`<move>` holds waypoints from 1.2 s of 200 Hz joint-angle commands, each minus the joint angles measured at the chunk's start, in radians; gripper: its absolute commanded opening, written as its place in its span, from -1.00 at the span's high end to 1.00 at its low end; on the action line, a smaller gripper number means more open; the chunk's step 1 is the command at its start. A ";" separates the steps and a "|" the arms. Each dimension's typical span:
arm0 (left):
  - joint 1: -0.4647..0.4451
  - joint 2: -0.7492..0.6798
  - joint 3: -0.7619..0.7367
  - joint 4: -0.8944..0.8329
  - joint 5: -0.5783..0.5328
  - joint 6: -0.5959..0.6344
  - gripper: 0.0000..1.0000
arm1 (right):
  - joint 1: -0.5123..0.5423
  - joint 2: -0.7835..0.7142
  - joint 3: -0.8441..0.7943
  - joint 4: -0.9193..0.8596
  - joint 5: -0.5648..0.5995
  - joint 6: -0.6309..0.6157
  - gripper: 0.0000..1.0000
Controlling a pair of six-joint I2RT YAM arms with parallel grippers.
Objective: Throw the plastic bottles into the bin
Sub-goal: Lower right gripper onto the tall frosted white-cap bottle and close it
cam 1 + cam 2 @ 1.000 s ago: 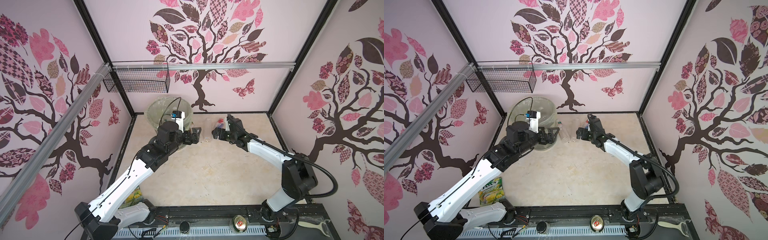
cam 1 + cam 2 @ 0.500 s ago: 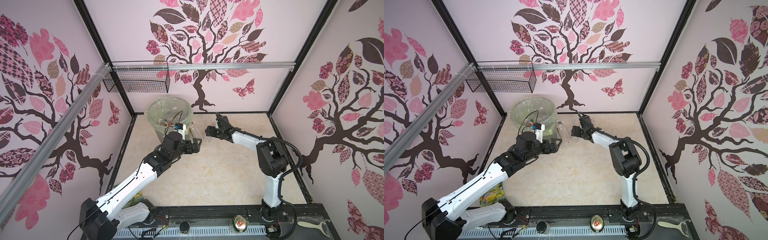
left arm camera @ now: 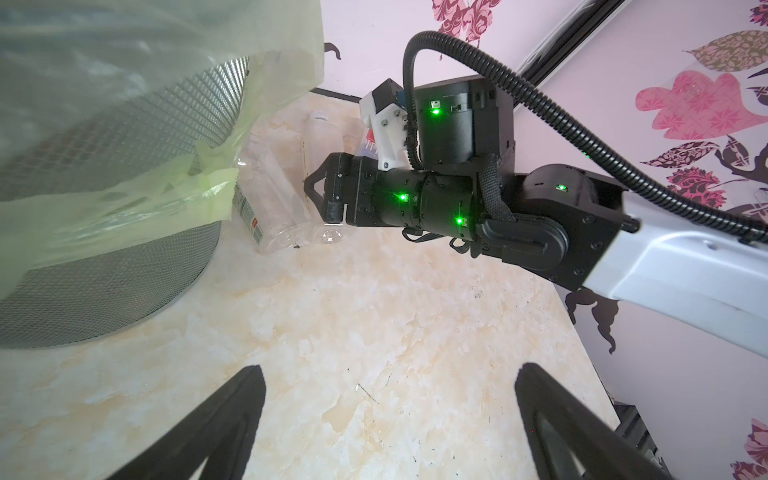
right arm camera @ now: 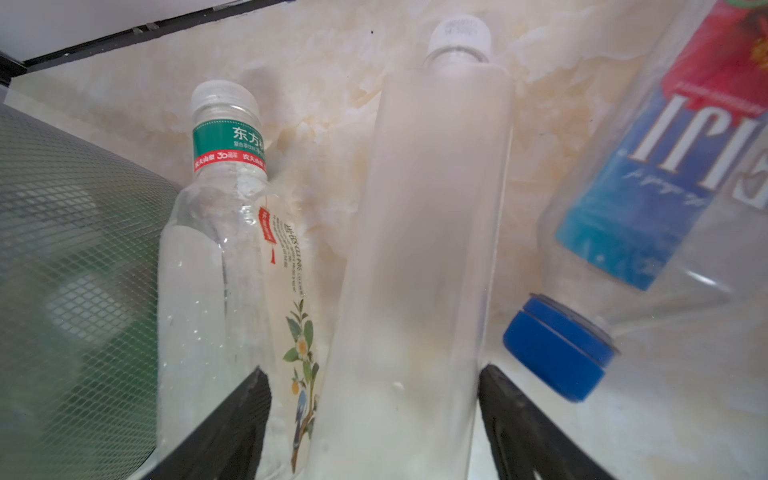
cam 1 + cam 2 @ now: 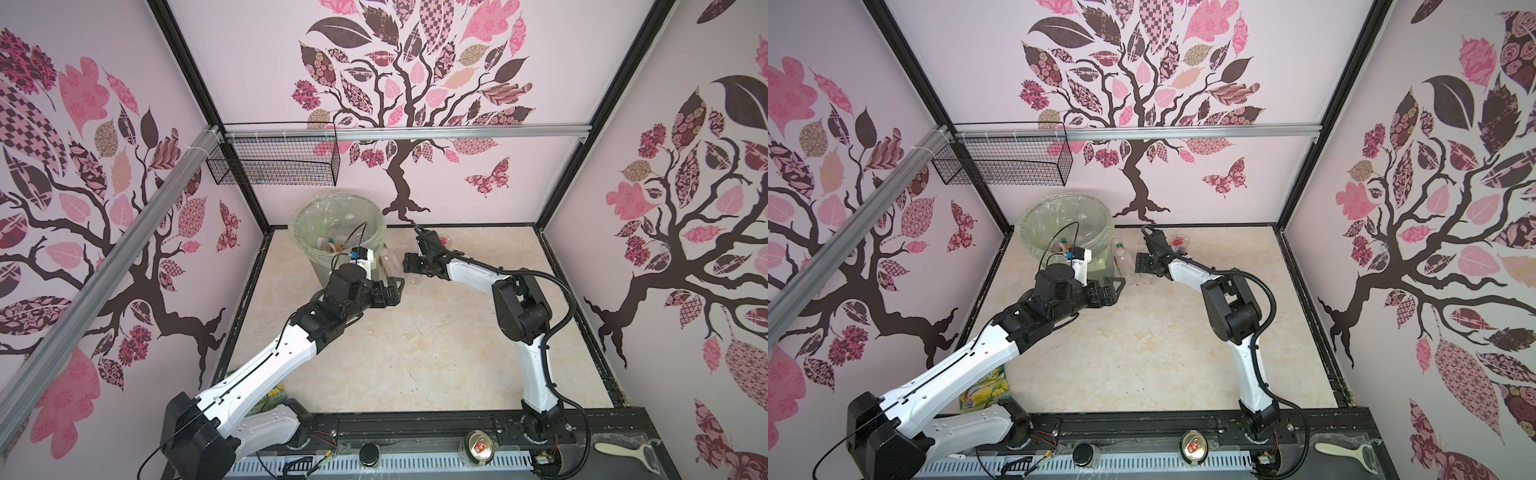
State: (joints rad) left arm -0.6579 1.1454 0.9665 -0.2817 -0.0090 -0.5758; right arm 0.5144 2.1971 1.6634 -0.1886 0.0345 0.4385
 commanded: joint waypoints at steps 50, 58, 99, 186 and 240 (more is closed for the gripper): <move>0.012 -0.021 -0.025 0.005 0.014 0.007 -0.97 | 0.011 0.053 0.064 -0.113 0.088 -0.062 -0.52; 0.012 -0.023 -0.025 0.005 0.017 0.003 -0.96 | 0.013 0.049 0.060 -0.115 0.085 -0.065 -0.52; 0.012 -0.035 -0.039 0.002 0.028 -0.008 -0.97 | 0.024 0.054 0.053 -0.125 0.090 -0.079 -0.47; 0.012 -0.056 -0.043 -0.017 0.024 -0.008 -0.96 | 0.027 0.034 0.030 -0.144 0.073 -0.102 -0.29; 0.015 -0.067 -0.043 -0.025 0.037 -0.032 -0.97 | 0.027 -0.050 -0.052 -0.141 0.067 -0.102 -0.07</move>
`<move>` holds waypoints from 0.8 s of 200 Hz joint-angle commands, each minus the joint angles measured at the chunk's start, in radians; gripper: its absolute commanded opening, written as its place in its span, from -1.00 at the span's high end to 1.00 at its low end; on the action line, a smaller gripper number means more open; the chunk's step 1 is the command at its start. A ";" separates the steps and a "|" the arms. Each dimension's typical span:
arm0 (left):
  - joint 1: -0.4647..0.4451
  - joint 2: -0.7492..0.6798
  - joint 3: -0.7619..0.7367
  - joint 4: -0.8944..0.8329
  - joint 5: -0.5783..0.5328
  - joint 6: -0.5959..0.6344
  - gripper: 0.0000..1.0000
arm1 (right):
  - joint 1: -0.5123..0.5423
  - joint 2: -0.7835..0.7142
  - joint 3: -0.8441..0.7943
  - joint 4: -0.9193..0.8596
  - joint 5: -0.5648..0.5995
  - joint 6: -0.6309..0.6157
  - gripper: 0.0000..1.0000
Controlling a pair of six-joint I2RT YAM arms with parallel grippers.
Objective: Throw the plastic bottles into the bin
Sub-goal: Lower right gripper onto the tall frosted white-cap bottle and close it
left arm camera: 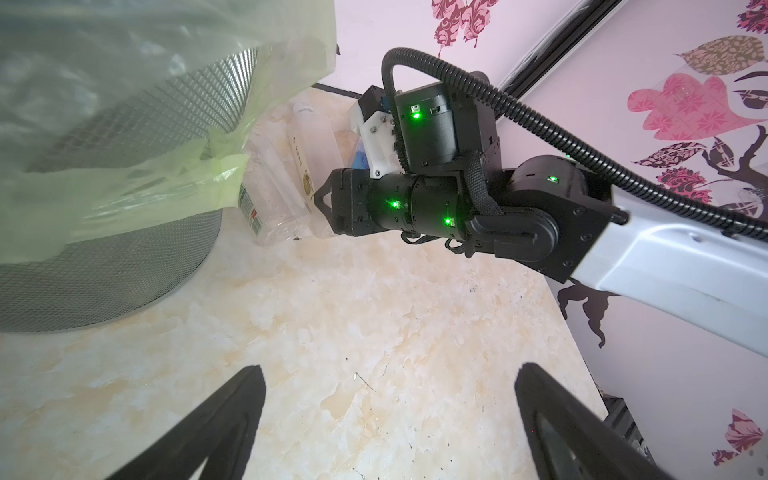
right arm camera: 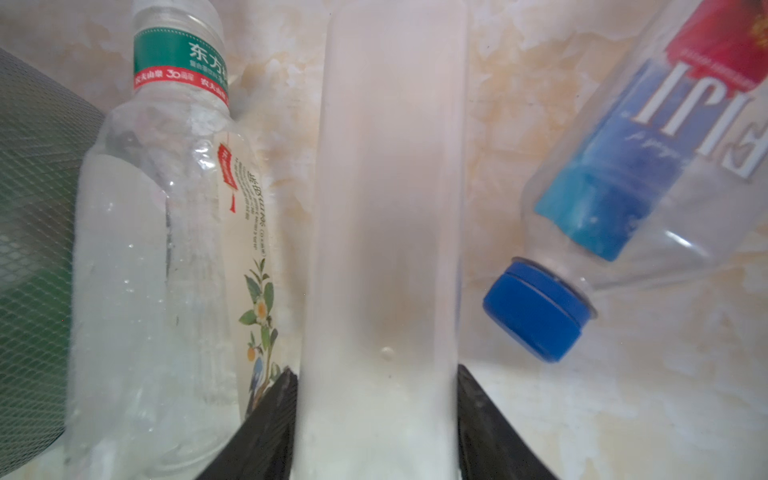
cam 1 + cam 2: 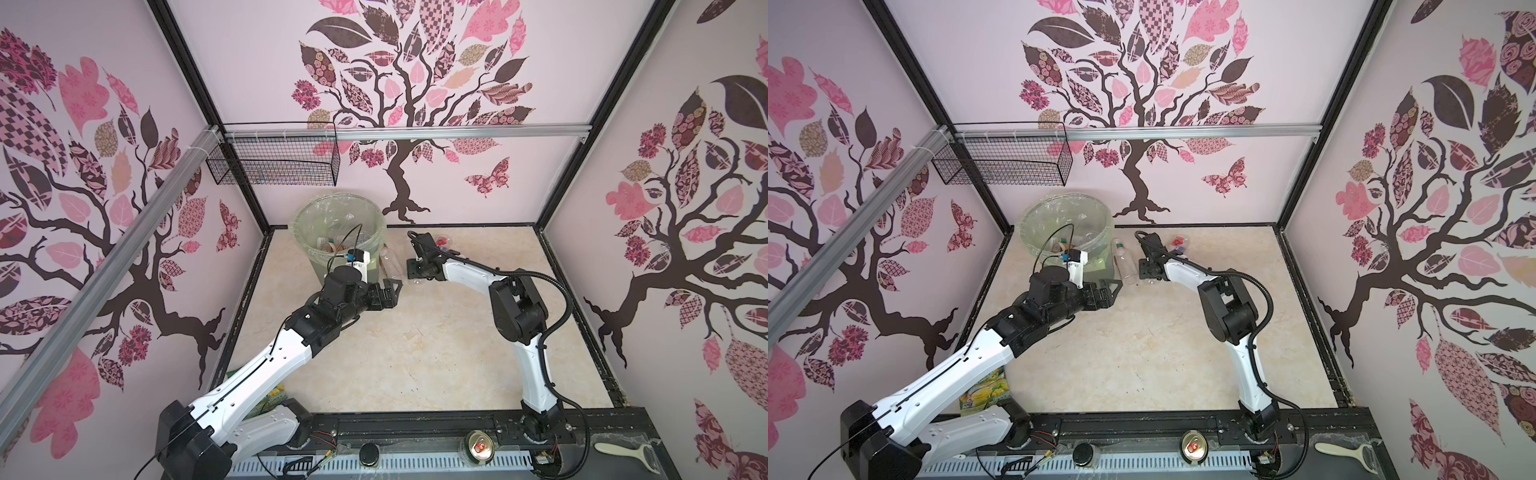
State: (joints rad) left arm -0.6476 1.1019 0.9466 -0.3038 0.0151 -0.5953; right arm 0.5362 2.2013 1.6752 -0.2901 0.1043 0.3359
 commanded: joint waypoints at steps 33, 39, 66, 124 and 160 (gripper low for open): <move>0.005 -0.032 -0.023 -0.018 -0.004 -0.015 -0.96 | 0.005 -0.120 -0.143 -0.030 -0.005 0.000 -0.07; 0.004 -0.034 -0.025 -0.016 -0.006 -0.019 -0.96 | 0.005 -0.133 -0.161 -0.028 -0.007 -0.002 -0.07; 0.004 -0.030 -0.040 0.005 -0.004 -0.038 -0.96 | 0.005 -0.187 -0.251 -0.014 -0.006 -0.009 -0.08; 0.005 -0.014 -0.037 -0.001 0.005 -0.049 -0.97 | 0.020 -0.311 -0.437 -0.003 -0.054 -0.001 -0.17; 0.003 -0.028 -0.056 -0.008 0.001 -0.068 -0.97 | 0.027 -0.379 -0.542 0.028 -0.049 0.007 -0.25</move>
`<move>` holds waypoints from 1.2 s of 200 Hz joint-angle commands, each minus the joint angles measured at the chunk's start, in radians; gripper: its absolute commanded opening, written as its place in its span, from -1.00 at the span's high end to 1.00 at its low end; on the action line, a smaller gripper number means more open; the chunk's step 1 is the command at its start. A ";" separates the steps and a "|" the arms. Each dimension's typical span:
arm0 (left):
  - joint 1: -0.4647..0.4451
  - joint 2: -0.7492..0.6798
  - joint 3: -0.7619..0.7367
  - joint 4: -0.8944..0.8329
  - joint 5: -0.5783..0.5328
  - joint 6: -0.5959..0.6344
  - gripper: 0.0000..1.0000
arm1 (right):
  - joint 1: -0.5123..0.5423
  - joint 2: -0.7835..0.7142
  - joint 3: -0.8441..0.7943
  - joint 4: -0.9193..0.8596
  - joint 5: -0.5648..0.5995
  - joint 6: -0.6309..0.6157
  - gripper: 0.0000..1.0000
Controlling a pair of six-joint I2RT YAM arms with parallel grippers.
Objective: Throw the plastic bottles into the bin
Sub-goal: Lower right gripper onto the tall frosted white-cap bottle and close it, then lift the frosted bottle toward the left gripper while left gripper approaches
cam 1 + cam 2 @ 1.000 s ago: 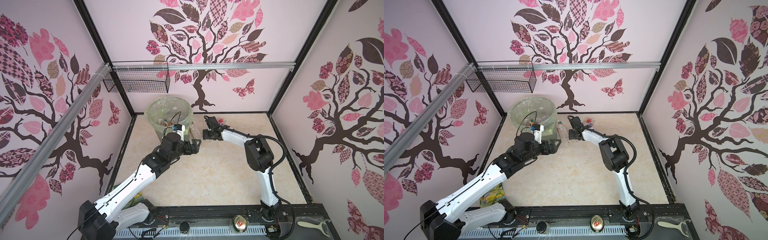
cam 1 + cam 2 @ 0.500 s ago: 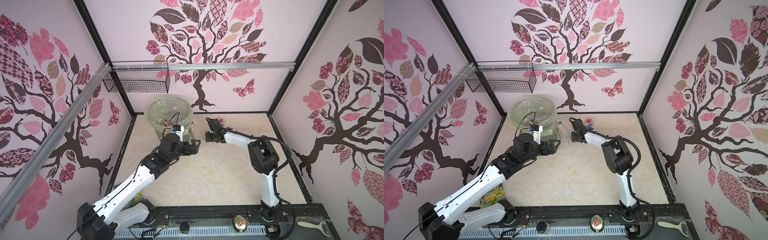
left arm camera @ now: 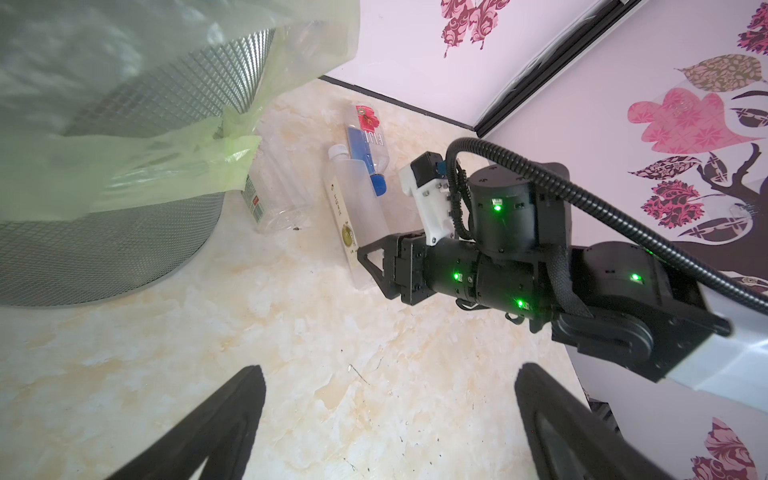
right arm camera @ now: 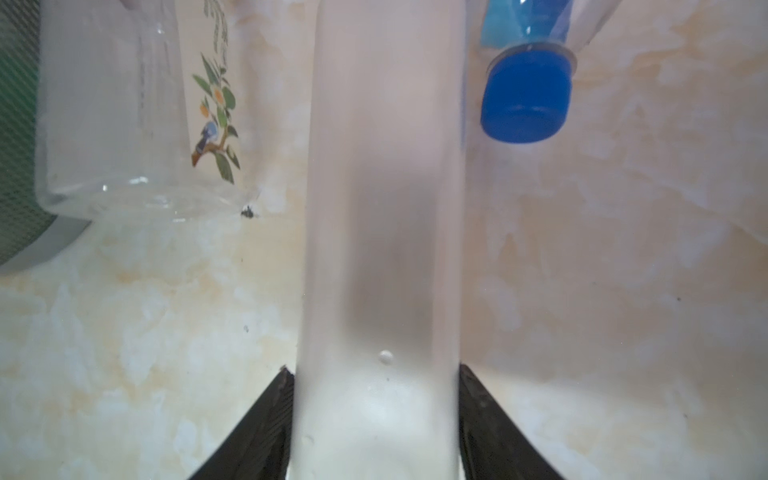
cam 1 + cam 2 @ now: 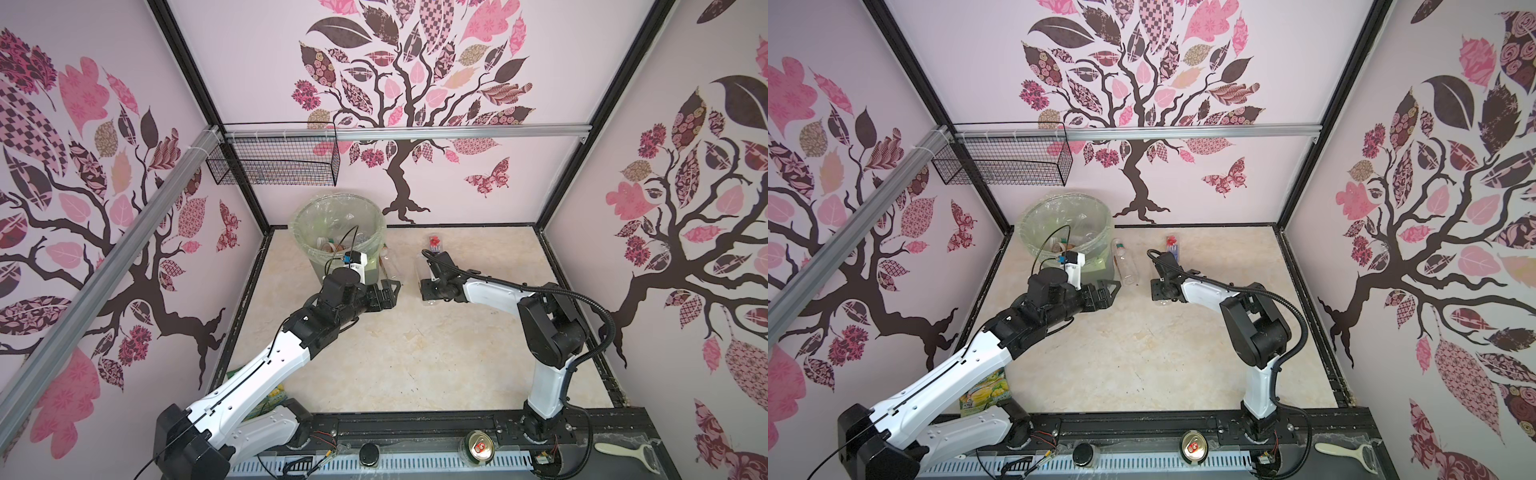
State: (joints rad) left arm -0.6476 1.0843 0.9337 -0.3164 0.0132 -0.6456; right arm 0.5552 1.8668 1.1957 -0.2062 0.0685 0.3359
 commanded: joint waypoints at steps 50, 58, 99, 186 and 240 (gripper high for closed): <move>0.002 -0.040 -0.091 0.003 -0.005 -0.058 -0.96 | 0.008 -0.091 -0.114 -0.045 -0.009 0.002 -0.42; -0.001 -0.041 -0.094 0.001 -0.008 -0.062 -0.97 | 0.009 -0.090 -0.114 -0.047 -0.013 -0.001 -0.46; -0.020 -0.037 -0.097 0.005 -0.028 -0.084 -0.96 | 0.010 -0.083 -0.110 -0.038 -0.010 -0.010 -0.48; -0.020 0.023 -0.042 -0.002 -0.006 -0.113 -0.96 | 0.011 -0.194 -0.176 -0.001 -0.040 -0.035 -0.13; -0.021 0.139 0.047 0.061 0.043 -0.172 -0.96 | 0.025 -0.373 -0.246 0.002 -0.074 -0.027 -0.10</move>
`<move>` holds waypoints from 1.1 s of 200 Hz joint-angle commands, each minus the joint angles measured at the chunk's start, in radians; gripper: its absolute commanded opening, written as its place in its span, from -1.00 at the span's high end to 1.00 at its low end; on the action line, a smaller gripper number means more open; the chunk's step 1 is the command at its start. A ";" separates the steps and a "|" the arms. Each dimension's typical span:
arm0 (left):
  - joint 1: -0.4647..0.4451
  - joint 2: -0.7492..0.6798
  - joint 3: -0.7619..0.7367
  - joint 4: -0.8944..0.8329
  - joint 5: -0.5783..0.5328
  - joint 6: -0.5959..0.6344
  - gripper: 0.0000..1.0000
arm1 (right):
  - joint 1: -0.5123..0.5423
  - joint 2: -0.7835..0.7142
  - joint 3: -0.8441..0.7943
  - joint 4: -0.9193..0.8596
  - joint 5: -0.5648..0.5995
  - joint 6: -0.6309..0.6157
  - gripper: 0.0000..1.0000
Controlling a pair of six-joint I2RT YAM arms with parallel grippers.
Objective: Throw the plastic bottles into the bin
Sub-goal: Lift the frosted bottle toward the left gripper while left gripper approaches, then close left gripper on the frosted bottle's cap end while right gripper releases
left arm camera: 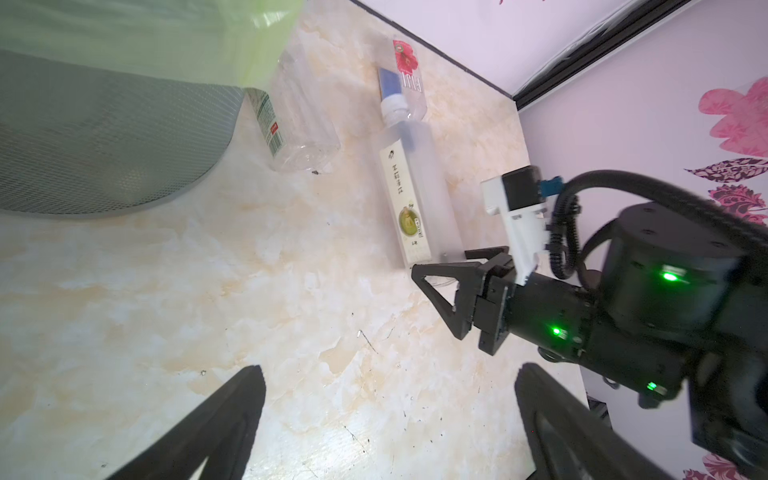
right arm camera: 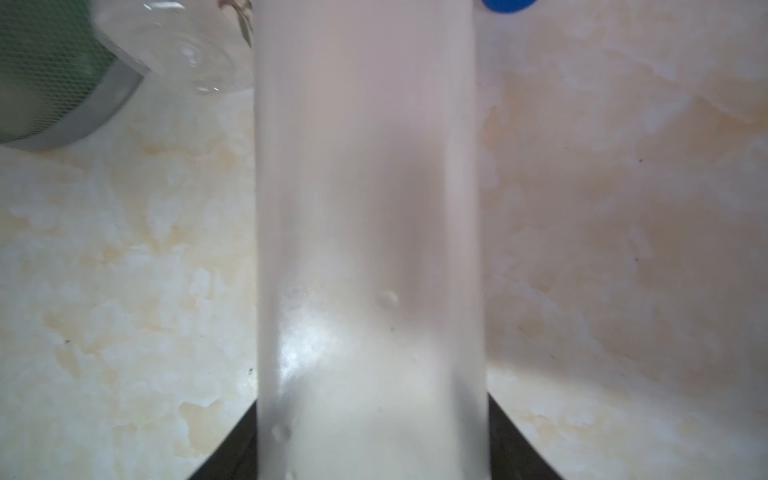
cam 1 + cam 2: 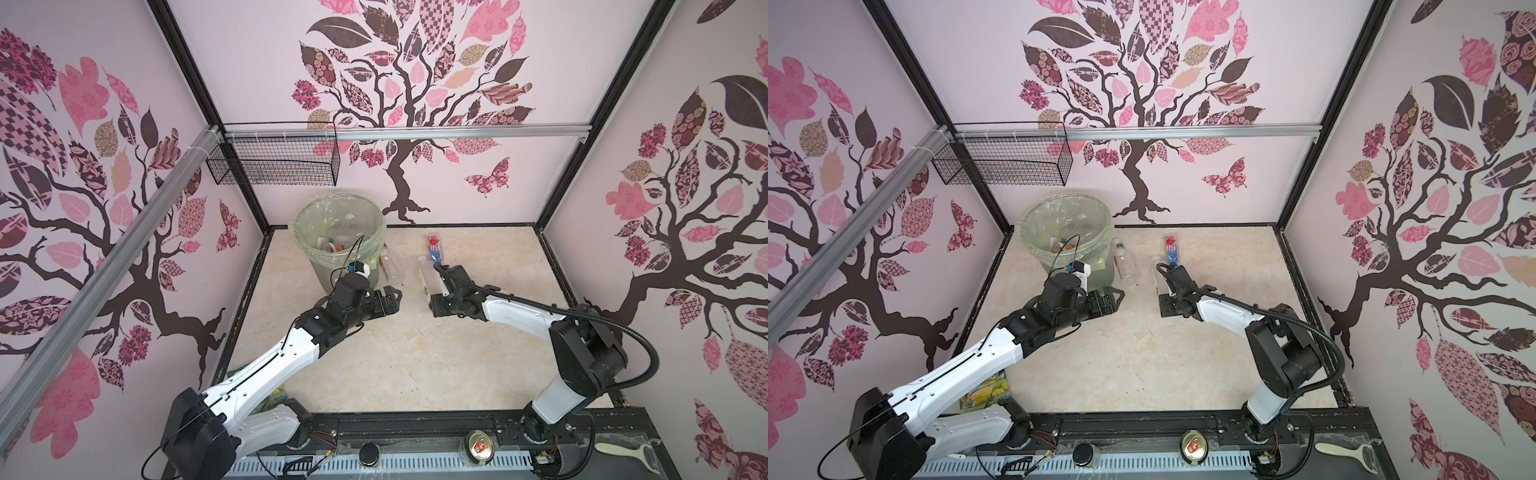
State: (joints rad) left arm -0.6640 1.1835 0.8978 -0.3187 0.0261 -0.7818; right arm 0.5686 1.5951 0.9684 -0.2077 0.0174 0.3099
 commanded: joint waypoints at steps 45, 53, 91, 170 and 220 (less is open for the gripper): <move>-0.004 0.174 0.213 0.118 0.052 -0.063 -0.97 | 0.019 -0.252 -0.056 0.003 -0.101 0.017 -0.09; -0.004 0.198 0.250 0.112 0.055 -0.054 -0.97 | 0.021 -0.273 -0.057 0.001 -0.111 0.015 -0.09; -0.004 0.312 0.374 0.106 0.065 -0.047 -0.97 | 0.025 -0.354 -0.041 -0.026 -0.144 0.020 -0.09; -0.004 0.443 0.531 0.098 0.061 -0.034 -0.93 | 0.027 -0.448 0.003 -0.043 -0.218 0.040 -0.08; -0.005 0.472 0.543 0.138 0.087 -0.052 -0.73 | 0.028 -0.469 0.005 -0.016 -0.236 0.047 -0.08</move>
State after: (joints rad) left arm -0.6674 1.6272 1.3853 -0.2104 0.0994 -0.8341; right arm 0.5892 1.1706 0.9314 -0.2504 -0.1913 0.3447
